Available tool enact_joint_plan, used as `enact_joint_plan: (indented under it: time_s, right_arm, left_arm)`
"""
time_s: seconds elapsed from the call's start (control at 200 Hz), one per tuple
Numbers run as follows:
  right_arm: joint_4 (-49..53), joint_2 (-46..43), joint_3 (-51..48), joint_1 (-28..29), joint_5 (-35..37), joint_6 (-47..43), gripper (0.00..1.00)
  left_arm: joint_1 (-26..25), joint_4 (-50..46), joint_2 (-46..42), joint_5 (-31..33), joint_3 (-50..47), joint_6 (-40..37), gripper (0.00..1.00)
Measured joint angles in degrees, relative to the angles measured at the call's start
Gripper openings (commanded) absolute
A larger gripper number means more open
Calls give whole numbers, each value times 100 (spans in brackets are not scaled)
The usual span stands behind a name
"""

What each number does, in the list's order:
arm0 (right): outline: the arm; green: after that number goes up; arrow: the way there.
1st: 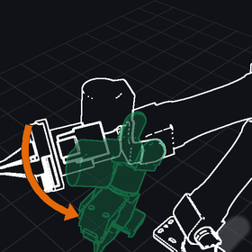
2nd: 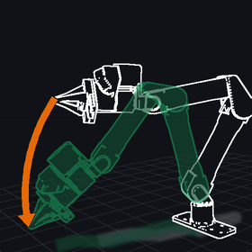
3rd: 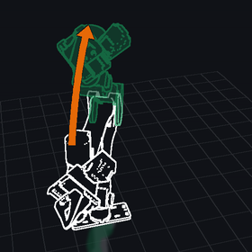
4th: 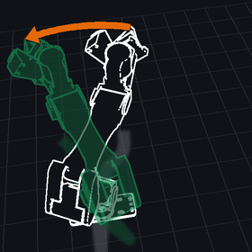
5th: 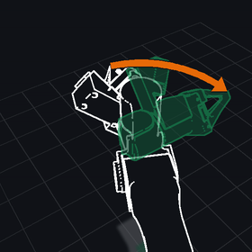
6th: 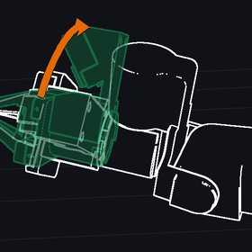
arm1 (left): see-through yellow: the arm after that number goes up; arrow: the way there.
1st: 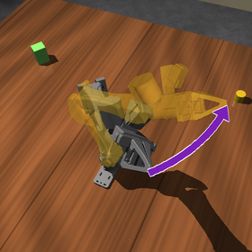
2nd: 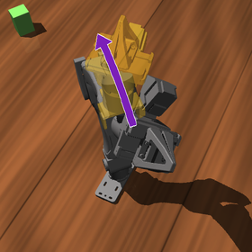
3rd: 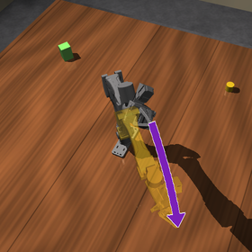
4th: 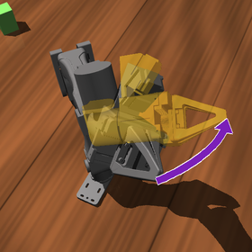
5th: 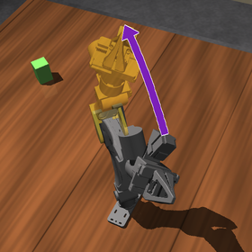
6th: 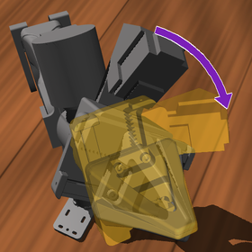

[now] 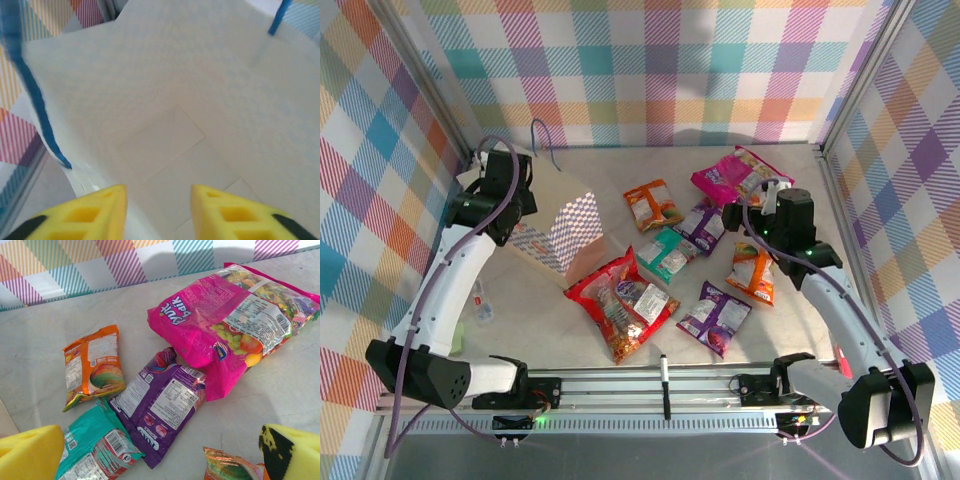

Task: Place the snacks into the paper bag

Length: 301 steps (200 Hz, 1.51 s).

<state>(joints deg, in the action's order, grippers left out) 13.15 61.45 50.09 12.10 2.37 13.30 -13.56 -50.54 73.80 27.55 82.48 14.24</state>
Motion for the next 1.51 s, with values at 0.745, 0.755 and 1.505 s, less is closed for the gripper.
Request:
enact_joint_plan:
  time_s: [0.745,0.755,1.505]
  right_arm:
    - [-52,151,17,35,-87,-4,100]
    - [-55,151,17,35,-87,-4,100]
    - [-170,269,17,35,-87,-28,100]
  left_arm:
    - [0,-1338,-227,-118,393,737,51]
    - [0,-1344,-227,-116,407,745,51]
    - [0,-1545,199,-616,455,1025,47]
